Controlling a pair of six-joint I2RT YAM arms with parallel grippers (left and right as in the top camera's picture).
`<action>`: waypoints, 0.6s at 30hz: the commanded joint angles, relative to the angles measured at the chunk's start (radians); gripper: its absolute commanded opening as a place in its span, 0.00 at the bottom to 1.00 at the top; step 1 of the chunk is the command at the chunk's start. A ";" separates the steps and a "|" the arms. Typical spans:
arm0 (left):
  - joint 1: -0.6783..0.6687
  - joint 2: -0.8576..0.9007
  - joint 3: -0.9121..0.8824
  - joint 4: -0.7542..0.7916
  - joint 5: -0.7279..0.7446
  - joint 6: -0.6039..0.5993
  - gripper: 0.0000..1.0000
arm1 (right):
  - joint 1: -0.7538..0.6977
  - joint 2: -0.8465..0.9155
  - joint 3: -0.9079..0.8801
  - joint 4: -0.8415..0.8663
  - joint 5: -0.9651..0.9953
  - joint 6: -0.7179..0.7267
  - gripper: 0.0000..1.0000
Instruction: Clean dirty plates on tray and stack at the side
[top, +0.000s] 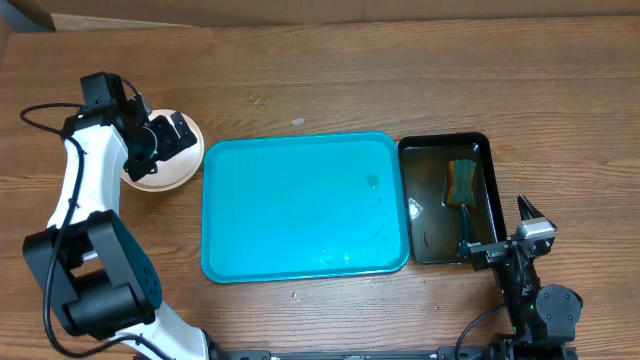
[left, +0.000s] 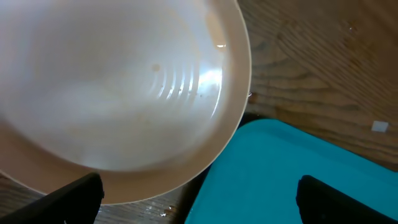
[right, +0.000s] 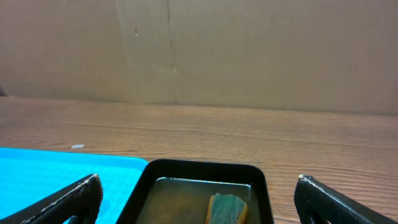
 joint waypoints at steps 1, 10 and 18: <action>-0.001 -0.180 0.000 0.004 0.012 0.021 1.00 | 0.010 -0.010 -0.011 0.006 -0.005 -0.007 1.00; -0.001 -0.541 0.000 0.003 0.012 0.021 1.00 | 0.010 -0.010 -0.011 0.006 -0.005 -0.007 1.00; -0.001 -0.815 -0.009 0.003 0.007 0.022 1.00 | 0.010 -0.010 -0.011 0.006 -0.005 -0.007 1.00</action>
